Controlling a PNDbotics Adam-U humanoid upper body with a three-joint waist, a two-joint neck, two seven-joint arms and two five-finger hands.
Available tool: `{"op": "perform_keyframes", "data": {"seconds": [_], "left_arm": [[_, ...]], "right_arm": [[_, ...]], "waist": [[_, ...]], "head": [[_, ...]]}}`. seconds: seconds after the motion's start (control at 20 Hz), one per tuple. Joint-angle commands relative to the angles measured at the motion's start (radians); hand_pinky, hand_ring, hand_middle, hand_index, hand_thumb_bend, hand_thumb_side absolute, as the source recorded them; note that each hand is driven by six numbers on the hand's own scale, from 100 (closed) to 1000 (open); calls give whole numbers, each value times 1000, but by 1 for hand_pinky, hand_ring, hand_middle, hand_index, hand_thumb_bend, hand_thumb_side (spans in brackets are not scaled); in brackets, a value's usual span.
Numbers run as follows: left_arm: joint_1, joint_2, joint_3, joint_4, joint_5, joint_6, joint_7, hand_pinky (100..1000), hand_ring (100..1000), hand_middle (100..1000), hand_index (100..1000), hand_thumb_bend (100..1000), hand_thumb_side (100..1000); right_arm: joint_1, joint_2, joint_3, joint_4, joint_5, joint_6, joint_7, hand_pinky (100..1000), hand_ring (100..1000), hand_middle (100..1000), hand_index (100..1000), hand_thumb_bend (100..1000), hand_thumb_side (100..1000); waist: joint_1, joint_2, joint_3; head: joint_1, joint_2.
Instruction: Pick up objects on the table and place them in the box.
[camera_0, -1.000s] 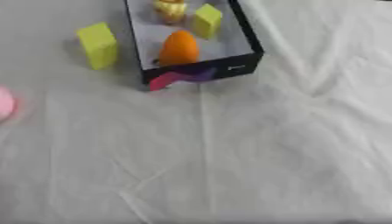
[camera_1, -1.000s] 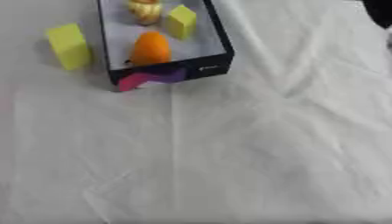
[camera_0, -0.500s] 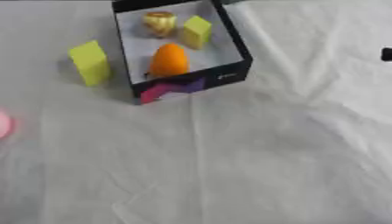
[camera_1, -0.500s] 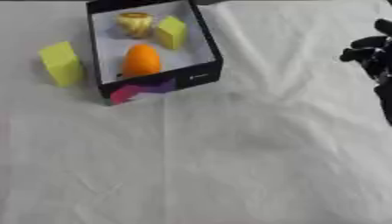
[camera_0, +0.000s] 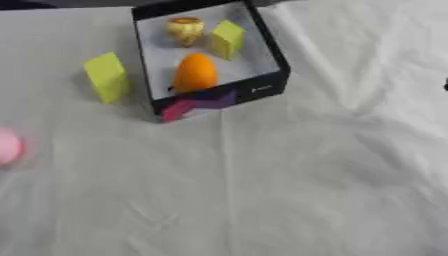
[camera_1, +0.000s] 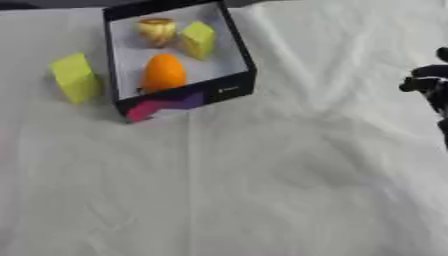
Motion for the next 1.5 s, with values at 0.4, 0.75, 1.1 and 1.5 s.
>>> {"op": "perform_keyframes", "data": {"seconds": [0.4,0.75,1.1,1.5], "left_arm": [[-31,185,14,-30,21,-59,-2,868,633,670,723,100,580],[-32,504,9,-30,-1,-7,-152,940,744,748,788,100,507],[-23,706,-6,-18,-86,109,-324,930,784,763,794,100,367],[-42,836,-60,109,-277,115,-505,941,838,779,808,302,443]], "right_arm": [[-7,-19,-11,-21,43,50,3,884,654,658,883,100,564],[14,-34,-12,-21,52,38,0,885,652,657,878,100,556],[31,-51,-11,-21,47,24,-6,884,648,653,874,100,548],[38,-53,-11,-21,64,35,-12,884,641,648,871,100,547]], "waist": [[20,-37,-4],[26,-53,1],[21,-70,2],[21,-71,-1]], "head": [[20,-5],[56,9],[114,25],[128,22]]}}
